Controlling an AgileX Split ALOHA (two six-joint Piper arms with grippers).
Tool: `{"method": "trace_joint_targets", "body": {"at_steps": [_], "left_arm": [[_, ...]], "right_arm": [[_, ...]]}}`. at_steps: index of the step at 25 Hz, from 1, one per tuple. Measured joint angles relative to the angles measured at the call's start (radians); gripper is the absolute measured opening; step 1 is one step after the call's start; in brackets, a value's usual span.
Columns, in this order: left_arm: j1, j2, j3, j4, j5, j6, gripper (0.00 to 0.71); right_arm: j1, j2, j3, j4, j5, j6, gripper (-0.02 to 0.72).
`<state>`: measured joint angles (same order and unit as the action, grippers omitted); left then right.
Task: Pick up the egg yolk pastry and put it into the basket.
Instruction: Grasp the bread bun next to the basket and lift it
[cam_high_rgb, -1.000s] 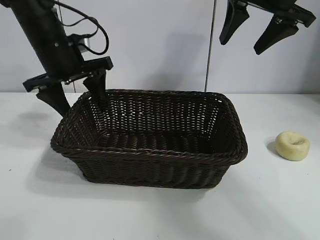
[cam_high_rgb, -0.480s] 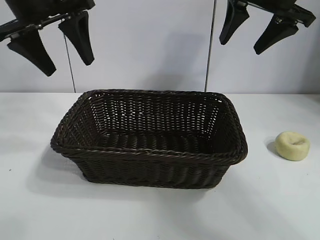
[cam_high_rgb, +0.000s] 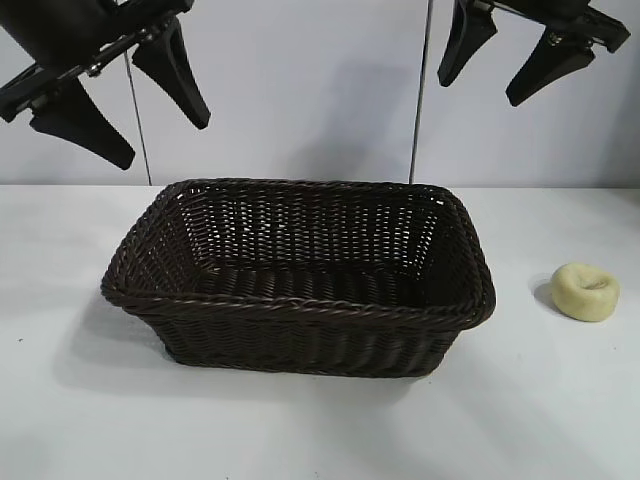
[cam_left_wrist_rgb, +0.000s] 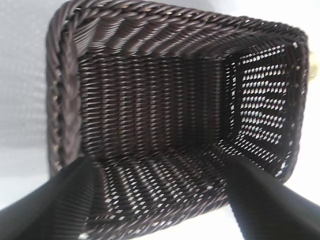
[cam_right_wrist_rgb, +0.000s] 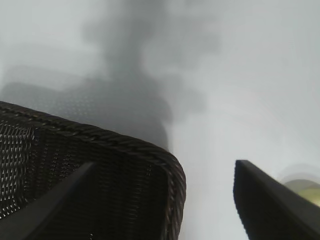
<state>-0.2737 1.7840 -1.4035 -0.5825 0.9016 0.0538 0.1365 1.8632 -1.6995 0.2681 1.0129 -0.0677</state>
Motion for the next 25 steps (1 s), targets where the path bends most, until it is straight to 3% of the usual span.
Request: {"method": "trace_joint_targets", "body": {"at_steps": [5, 19, 25], "left_arm": [[0.000, 0.000, 0.000, -0.002, -0.008, 0.000, 0.540], [0.000, 0.000, 0.000, -0.004, -0.008, 0.000, 0.540], [0.000, 0.000, 0.000, -0.004, -0.008, 0.000, 0.540]], "right_arm": [[0.000, 0.000, 0.000, -0.035, 0.068, 0.000, 0.540], [0.000, 0.065, 0.000, -0.268, 0.150, 0.040, 0.525], [-0.038, 0.112, 0.000, -0.293, 0.170, 0.068, 0.525]]}}
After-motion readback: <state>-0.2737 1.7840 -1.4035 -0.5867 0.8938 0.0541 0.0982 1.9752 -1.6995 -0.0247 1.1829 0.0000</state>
